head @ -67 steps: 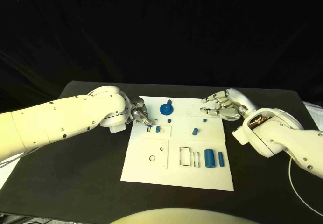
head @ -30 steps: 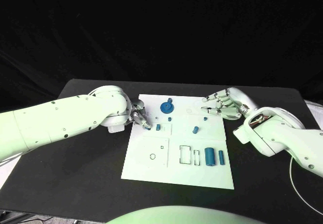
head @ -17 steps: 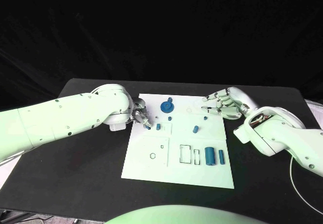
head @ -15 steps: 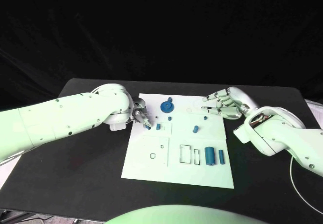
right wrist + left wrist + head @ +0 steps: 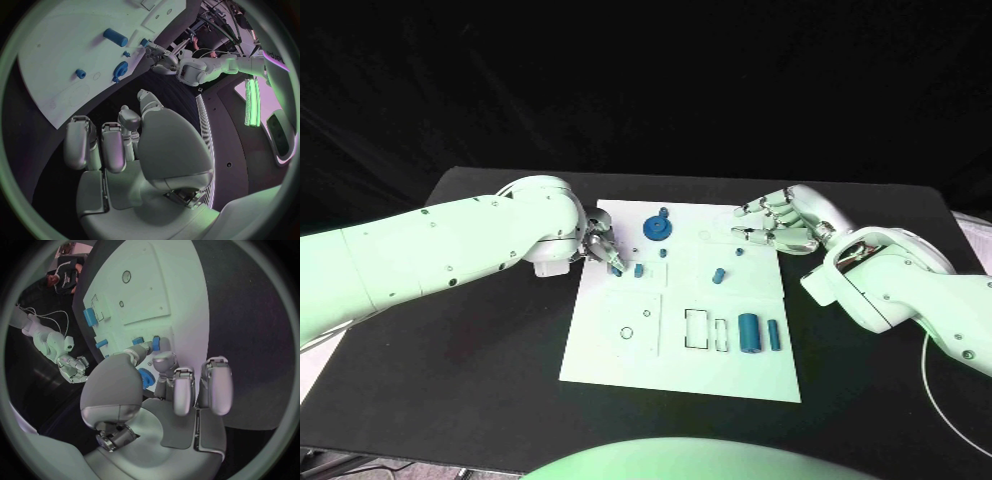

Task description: Assemble the parts on the task board

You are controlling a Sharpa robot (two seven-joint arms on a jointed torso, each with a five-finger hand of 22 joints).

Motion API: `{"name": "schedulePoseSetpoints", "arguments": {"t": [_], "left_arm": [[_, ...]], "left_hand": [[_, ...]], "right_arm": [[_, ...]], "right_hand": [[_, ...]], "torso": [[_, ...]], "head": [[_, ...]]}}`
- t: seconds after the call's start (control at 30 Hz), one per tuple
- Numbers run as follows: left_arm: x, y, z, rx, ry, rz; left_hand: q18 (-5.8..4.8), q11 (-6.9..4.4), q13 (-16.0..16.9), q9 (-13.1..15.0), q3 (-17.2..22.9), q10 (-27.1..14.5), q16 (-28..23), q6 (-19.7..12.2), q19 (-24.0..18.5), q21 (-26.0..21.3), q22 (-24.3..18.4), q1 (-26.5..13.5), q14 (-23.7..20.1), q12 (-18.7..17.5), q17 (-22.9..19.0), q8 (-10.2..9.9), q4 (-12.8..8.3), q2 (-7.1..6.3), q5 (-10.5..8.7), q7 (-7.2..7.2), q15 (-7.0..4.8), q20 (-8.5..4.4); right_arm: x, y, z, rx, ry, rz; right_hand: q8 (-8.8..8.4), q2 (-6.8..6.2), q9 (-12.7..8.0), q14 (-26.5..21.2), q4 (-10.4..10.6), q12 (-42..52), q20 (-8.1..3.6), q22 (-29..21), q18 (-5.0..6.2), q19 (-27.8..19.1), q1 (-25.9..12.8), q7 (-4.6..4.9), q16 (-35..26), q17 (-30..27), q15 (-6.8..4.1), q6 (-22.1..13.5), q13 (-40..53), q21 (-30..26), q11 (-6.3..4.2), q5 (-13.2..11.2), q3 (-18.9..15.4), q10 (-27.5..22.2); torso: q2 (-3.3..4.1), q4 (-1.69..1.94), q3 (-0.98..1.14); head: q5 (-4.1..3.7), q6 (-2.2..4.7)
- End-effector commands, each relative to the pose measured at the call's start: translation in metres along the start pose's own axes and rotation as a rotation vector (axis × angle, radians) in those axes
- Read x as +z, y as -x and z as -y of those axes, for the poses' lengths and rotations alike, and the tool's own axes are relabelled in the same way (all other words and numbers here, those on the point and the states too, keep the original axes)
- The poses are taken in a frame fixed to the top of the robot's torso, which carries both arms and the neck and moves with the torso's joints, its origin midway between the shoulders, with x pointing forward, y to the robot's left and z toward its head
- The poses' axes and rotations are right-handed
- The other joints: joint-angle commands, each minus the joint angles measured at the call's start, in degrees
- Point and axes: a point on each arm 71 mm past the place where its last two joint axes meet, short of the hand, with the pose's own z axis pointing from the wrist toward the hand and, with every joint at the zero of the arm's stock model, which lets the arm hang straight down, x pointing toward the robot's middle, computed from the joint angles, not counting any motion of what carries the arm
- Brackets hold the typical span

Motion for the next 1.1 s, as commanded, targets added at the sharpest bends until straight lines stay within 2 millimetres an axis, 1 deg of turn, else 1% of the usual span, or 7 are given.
{"name": "schedulePoseSetpoints", "arguments": {"t": [0.03, 0.33, 0.73, 0.77, 0.9, 0.97, 1.1], "left_arm": [[0.003, -0.010, -0.001, 0.040, 0.016, -0.055], [0.005, -0.009, -0.002, 0.041, 0.022, -0.053], [0.005, -0.008, -0.003, 0.033, 0.026, -0.043], [0.005, -0.008, -0.003, 0.031, 0.026, -0.040], [0.003, -0.006, -0.005, 0.013, 0.022, -0.018], [0.001, -0.004, -0.007, -0.013, 0.016, 0.005], [-0.005, 0.004, -0.010, -0.120, -0.004, 0.062]], "left_hand": [[-0.30, 0.02, 0.1, -0.3, -1.6, 0.1, 0.2, 0.9, 1.6, 0.3, 8.7, -0.9, 6.1, 0.2, 15.1, -0.5, 0.7, -0.03, -0.21, -0.29, -0.50, -0.36], [-0.38, 0.10, 0.0, -1.7, -7.2, -0.1, 0.2, 1.8, 1.8, 0.5, 9.0, -3.3, 6.1, -0.2, 15.1, -1.3, 3.4, -0.23, -0.24, -0.22, -0.49, -0.36], [-0.43, 0.14, 0.4, -2.4, -11.9, 0.1, 0.2, 2.4, 2.0, 0.6, 9.2, -4.4, 6.1, 0.0, 15.1, -1.6, 5.6, -0.28, -0.39, -0.18, -0.45, -0.38], [-0.44, 0.16, 0.4, -2.5, -13.2, 0.1, 0.2, 2.6, 2.0, 0.6, 9.3, -5.1, 6.1, 0.0, 15.1, -1.6, 6.2, -0.77, -0.92, -0.16, -0.43, -0.36], [-0.43, 0.14, 0.4, -3.3, -18.2, 0.1, 0.2, 2.7, 2.0, 0.5, 9.3, -5.5, 6.1, -0.1, 15.1, -1.6, 8.5, -0.88, -10.42, -0.33, -0.52, -0.38], [-0.31, 0.14, 0.0, -3.6, -20.5, 0.0, 0.2, 2.7, 1.8, 0.1, 8.9, -5.6, 6.1, -0.5, 15.1, -1.5, 9.9, -0.90, -13.26, -0.21, -0.43, -0.34], [0.20, 0.27, -2.6, -4.2, -27.3, -1.5, 0.2, 1.9, 0.8, -1.6, 7.5, -6.6, 6.1, -3.1, 15.1, -1.6, 11.5, -1.34, -14.23, 0.04, -0.16, -0.55]], "right_arm": [[0.000, -0.002, -0.001, -0.001, 0.005, -0.015], [0.000, -0.002, -0.001, -0.001, 0.005, -0.015], [0.000, -0.001, -0.001, -0.001, 0.005, -0.014], [0.000, -0.001, -0.001, -0.001, 0.005, -0.014], [0.000, -0.001, 0.000, -0.001, 0.005, -0.013], [0.000, -0.001, 0.000, 0.000, 0.005, -0.012], [0.000, -0.001, 0.000, 0.001, 0.004, -0.010]], "right_hand": [[-0.01, 0.06, 0.0, 2.8, 0.4, 0.4, 0.14, -0.1, 0.90, -0.4, -0.4, -0.01, -0.1, 0.0, 0.10, 0.5, 0.1, -0.2, 0.04, 0.3, 0.0, -0.3], [0.02, 0.13, 0.0, 2.7, 0.5, 0.2, 0.13, -0.2, 0.94, -0.5, -0.4, -0.03, -0.3, -0.2, 0.08, 0.5, -0.1, -0.3, 0.02, 0.5, 0.0, -0.4], [0.02, 0.13, 0.0, 2.7, 0.5, 0.2, 0.13, -0.2, 0.94, -0.5, -0.4, -0.03, -0.3, -0.2, 0.08, 0.5, -0.1, -0.3, 0.02, 0.5, 0.0, -0.4], [0.02, 0.14, 0.0, 2.7, 0.5, 0.2, 0.13, -0.3, 0.95, -0.5, -0.4, -0.03, -0.3, -0.3, 0.08, 0.5, -0.1, -0.4, 0.02, 0.5, 0.0, -0.4], [0.01, 0.15, 0.0, 2.7, 0.6, 0.2, 0.12, -0.3, 0.97, -0.6, -0.4, -0.02, -0.4, -0.3, 0.08, 0.5, -0.2, -0.4, 0.02, 0.6, 0.1, -0.4], [-0.04, 0.13, 0.0, 2.7, 0.7, 0.1, 0.12, -0.4, 0.99, -0.6, -0.7, -0.01, -0.5, -0.4, 0.09, 0.5, -0.3, -0.5, 0.05, 0.2, -0.1, -0.5], [-0.05, 0.13, 0.0, 2.7, 0.8, 0.1, 0.12, -0.5, 0.99, -0.6, -0.7, 0.00, -0.5, -0.4, 0.10, 0.4, -0.3, -0.5, 0.06, 0.0, -0.1, -0.5]], "torso": [[0.01, 0.00, -0.02], [0.01, 0.04, -0.04], [0.02, 0.01, -0.01], [0.02, 0.01, -0.03], [0.01, 0.01, -0.08], [0.01, 0.00, -0.12], [-0.03, -0.01, -0.04]], "head": [[-0.02, 0.00], [-0.13, -0.05], [-0.28, 0.03], [-0.29, 0.06], [-0.50, 0.14], [-0.63, 0.18], [-0.76, 0.18]]}}
